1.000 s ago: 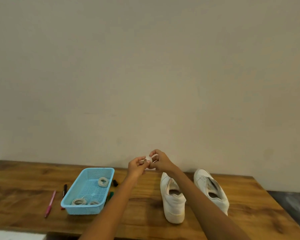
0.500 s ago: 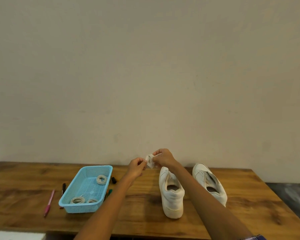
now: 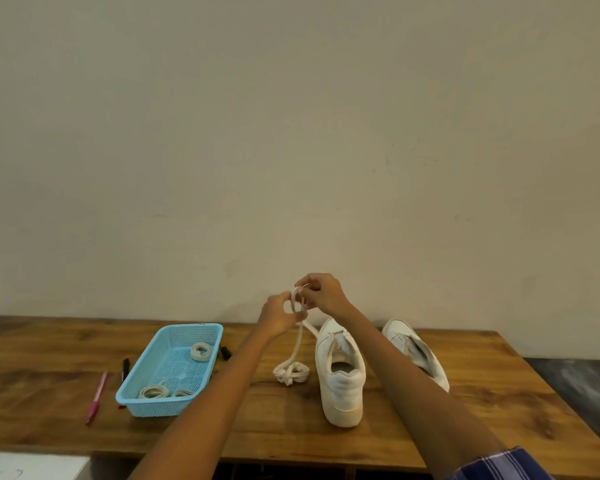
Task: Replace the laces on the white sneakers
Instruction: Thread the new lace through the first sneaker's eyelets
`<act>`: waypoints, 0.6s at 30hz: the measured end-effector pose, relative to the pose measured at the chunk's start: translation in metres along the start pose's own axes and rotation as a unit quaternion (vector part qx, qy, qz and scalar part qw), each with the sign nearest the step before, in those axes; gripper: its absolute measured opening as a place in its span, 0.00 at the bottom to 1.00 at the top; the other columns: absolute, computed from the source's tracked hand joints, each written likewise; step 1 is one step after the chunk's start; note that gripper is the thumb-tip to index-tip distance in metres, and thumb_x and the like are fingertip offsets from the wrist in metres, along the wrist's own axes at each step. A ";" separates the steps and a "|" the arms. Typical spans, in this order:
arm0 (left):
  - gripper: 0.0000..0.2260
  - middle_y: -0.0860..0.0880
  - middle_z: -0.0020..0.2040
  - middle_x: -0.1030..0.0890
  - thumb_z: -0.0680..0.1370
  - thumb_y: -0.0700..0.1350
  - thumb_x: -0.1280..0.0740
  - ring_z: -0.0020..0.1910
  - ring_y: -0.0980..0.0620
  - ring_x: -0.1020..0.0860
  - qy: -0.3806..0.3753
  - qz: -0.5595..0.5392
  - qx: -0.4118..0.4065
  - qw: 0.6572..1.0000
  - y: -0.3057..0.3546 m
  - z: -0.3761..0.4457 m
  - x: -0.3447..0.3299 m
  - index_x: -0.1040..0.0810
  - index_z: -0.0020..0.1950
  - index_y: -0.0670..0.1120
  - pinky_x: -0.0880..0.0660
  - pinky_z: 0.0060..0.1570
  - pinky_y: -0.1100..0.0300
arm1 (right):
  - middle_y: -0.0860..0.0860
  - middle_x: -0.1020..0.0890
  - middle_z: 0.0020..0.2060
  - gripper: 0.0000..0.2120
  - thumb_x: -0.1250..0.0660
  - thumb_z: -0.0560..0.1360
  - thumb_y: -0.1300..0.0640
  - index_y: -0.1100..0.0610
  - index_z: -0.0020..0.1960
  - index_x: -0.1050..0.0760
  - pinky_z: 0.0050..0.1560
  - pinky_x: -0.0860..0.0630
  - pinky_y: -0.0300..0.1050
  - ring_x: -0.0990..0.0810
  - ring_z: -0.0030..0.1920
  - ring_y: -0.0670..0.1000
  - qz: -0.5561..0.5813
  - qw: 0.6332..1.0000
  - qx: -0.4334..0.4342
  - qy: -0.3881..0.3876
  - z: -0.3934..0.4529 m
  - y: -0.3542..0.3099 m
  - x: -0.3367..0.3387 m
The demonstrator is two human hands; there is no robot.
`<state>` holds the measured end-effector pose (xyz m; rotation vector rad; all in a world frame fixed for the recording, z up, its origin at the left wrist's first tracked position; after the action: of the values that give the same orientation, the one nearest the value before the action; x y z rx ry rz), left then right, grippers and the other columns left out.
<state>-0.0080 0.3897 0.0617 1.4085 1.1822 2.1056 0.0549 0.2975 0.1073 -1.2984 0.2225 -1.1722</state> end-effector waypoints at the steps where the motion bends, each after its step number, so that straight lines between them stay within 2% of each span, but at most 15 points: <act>1: 0.13 0.45 0.55 0.19 0.75 0.45 0.30 0.56 0.46 0.22 -0.007 -0.005 -0.004 1.000 0.005 0.001 -0.001 0.22 0.57 0.44 0.25 0.54 0.55 | 0.58 0.18 0.34 0.05 0.32 0.73 0.67 0.66 0.49 0.21 0.39 0.18 0.45 0.21 0.29 0.47 0.007 1.000 0.008 0.017 0.000 -0.003 0.004; 3: 0.08 0.46 0.47 0.19 0.77 0.47 0.33 0.50 0.44 0.20 0.003 -0.006 0.010 1.000 0.004 0.000 0.004 0.22 0.50 0.43 0.22 0.52 0.49 | 0.53 0.20 0.31 0.03 0.31 0.72 0.67 0.66 0.46 0.22 0.35 0.20 0.39 0.22 0.25 0.42 0.022 0.997 0.016 0.071 0.001 -0.007 0.017; 5: 0.07 0.46 0.45 0.21 0.79 0.48 0.36 0.47 0.44 0.20 0.014 0.037 0.024 0.999 -0.001 0.000 0.010 0.25 0.47 0.44 0.21 0.50 0.47 | 0.53 0.21 0.32 0.02 0.32 0.72 0.69 0.65 0.45 0.23 0.32 0.22 0.35 0.24 0.24 0.41 0.033 0.986 0.023 0.160 -0.002 -0.010 0.041; 7: 0.07 0.44 0.45 0.19 0.80 0.46 0.37 0.42 0.45 0.19 0.020 0.075 0.041 0.996 -0.009 -0.002 0.015 0.26 0.46 0.43 0.20 0.46 0.51 | 0.53 0.22 0.34 0.03 0.35 0.74 0.70 0.66 0.46 0.23 0.31 0.24 0.33 0.24 0.24 0.41 0.053 0.970 0.026 0.235 -0.009 -0.014 0.065; 9: 0.06 0.42 0.45 0.18 0.80 0.43 0.38 0.33 0.49 0.19 0.026 0.011 0.050 0.998 -0.014 -0.006 0.016 0.27 0.47 0.41 0.19 0.37 0.57 | 0.55 0.22 0.37 0.03 0.36 0.75 0.68 0.65 0.48 0.24 0.30 0.25 0.33 0.24 0.27 0.42 0.079 0.968 0.015 0.238 -0.010 -0.018 0.074; 11: 0.06 0.45 0.40 0.18 0.81 0.43 0.39 0.27 0.54 0.22 0.045 -0.073 0.037 0.996 -0.009 -0.009 0.020 0.27 0.48 0.40 0.21 0.29 0.63 | 0.57 0.22 0.41 0.09 0.34 0.75 0.64 0.63 0.54 0.26 0.30 0.24 0.36 0.23 0.33 0.46 0.075 0.986 -0.022 0.148 -0.008 -0.019 0.059; 13: 0.06 0.46 0.38 0.20 0.81 0.43 0.40 0.28 0.54 0.23 0.073 -0.133 0.016 0.988 0.007 -0.010 0.028 0.28 0.48 0.42 0.24 0.26 0.67 | 0.58 0.21 0.48 0.19 0.30 0.73 0.62 0.60 0.62 0.31 0.32 0.24 0.37 0.22 0.41 0.49 0.027 0.995 -0.092 -0.002 -0.010 -0.008 0.027; 15: 0.06 0.47 0.39 0.21 0.82 0.44 0.41 0.30 0.53 0.24 0.110 -0.193 -0.003 0.975 0.027 -0.010 0.040 0.28 0.47 0.43 0.25 0.26 0.68 | 0.60 0.23 0.56 0.29 0.28 0.72 0.62 0.57 0.68 0.38 0.36 0.23 0.39 0.22 0.48 0.53 -0.034 0.975 -0.166 -0.146 -0.023 0.012 -0.010; 16: 0.07 0.46 0.39 0.21 0.82 0.44 0.41 0.30 0.53 0.24 0.133 -0.218 -0.012 0.967 0.037 -0.009 0.048 0.28 0.48 0.43 0.24 0.27 0.67 | 0.60 0.24 0.58 0.32 0.28 0.71 0.62 0.56 0.70 0.39 0.37 0.21 0.41 0.22 0.50 0.54 -0.058 0.960 -0.188 -0.201 -0.032 0.020 -0.026; 18: 0.08 0.46 0.39 0.22 0.82 0.45 0.42 0.30 0.52 0.23 0.178 -0.257 -0.024 0.950 0.057 -0.008 0.066 0.27 0.48 0.42 0.22 0.29 0.64 | 0.57 0.24 0.56 0.26 0.28 0.73 0.59 0.57 0.68 0.34 0.40 0.20 0.41 0.21 0.49 0.52 -0.069 0.945 -0.198 -0.252 -0.044 0.029 -0.049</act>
<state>-0.0359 0.3965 0.1441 0.6080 1.4281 2.0220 0.0169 0.3023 0.0460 -1.9515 -0.0134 -0.8938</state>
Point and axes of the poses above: each hand's wrist, its own z-axis towards the middle knuckle, its own x-axis out of the back of the hand, y = z × x, the point moved 10 cm from there along z, towards the middle knuckle
